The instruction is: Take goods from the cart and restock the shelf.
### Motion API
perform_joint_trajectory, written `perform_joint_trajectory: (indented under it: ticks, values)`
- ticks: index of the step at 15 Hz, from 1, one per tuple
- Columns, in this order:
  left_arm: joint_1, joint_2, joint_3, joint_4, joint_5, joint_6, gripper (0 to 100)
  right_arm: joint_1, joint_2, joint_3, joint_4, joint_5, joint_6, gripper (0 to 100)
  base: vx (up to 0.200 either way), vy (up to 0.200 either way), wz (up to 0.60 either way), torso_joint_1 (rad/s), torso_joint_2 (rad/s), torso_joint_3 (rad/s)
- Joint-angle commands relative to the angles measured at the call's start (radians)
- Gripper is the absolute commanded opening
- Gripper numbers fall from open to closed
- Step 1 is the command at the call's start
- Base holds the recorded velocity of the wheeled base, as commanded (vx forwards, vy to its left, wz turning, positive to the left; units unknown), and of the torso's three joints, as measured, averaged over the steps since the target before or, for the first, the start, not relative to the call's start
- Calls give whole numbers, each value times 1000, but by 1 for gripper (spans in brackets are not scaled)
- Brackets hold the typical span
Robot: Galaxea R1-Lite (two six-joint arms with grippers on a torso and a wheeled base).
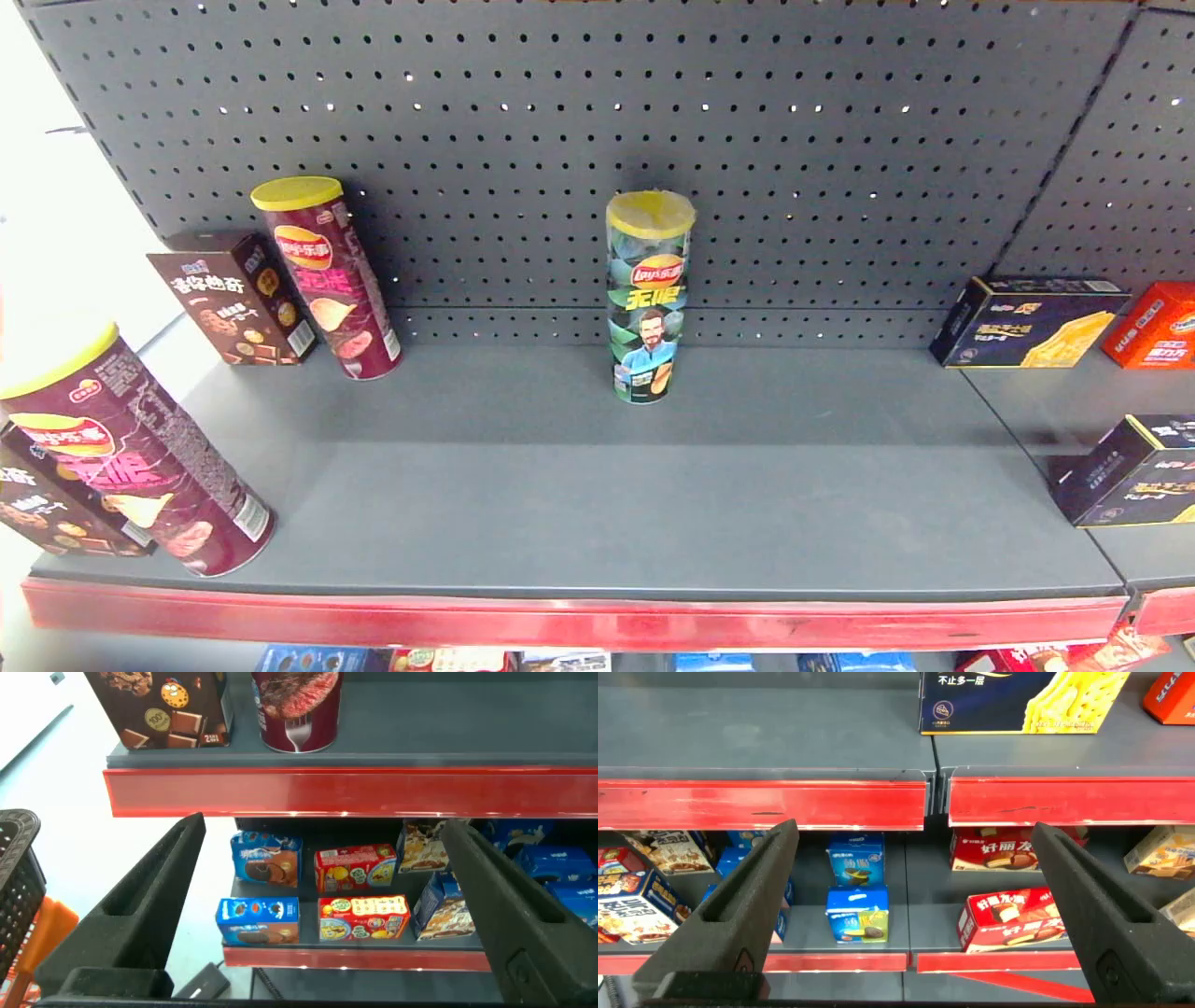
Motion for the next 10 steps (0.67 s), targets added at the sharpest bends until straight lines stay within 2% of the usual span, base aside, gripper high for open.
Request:
perform_joint_trajectory:
  ticks: [1, 8, 10]
  values:
    - [0, 0, 0, 0, 1, 0, 100, 0, 1, 0, -1, 0, -1, 100, 0, 0, 0, 0, 0, 0]
    - [0, 2, 0, 0, -1, 0, 100, 0, 1, 0, 1, -4, -5, 100, 0, 0, 0, 0, 0, 0]
    - [0, 2, 0, 0, -1, 0, 100, 0, 1, 0, 1, -6, -4, 100, 0, 0, 600, 5, 2, 0]
